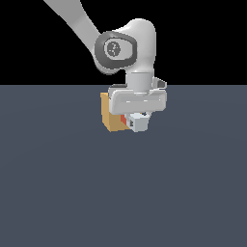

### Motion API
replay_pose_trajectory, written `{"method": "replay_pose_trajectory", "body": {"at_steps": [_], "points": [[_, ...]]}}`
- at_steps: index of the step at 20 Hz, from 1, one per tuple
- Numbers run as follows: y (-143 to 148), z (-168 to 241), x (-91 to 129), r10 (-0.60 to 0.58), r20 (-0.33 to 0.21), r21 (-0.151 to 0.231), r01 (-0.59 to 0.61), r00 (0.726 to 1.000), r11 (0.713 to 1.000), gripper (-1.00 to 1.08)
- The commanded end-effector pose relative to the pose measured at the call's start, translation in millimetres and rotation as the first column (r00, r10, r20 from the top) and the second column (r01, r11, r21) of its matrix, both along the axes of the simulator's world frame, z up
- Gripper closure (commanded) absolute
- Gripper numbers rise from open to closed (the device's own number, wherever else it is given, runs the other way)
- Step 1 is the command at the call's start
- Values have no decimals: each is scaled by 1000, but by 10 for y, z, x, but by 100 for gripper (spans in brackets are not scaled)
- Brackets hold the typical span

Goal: Insert the peg into the horizontal hole in a box.

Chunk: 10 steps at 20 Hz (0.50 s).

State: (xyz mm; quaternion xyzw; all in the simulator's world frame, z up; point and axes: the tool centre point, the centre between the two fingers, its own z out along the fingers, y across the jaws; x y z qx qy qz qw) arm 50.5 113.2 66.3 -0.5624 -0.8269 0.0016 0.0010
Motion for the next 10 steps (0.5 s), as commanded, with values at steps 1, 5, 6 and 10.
{"method": "replay_pose_trajectory", "body": {"at_steps": [1, 5, 6, 10], "points": [[198, 23, -64, 3, 4, 2, -3, 1000, 1000, 108], [438, 30, -157, 3, 5, 2, -3, 1000, 1000, 108], [477, 29, -171, 3, 5, 2, -3, 1000, 1000, 108], [545, 32, -197, 3, 6, 2, -3, 1000, 1000, 108]]}}
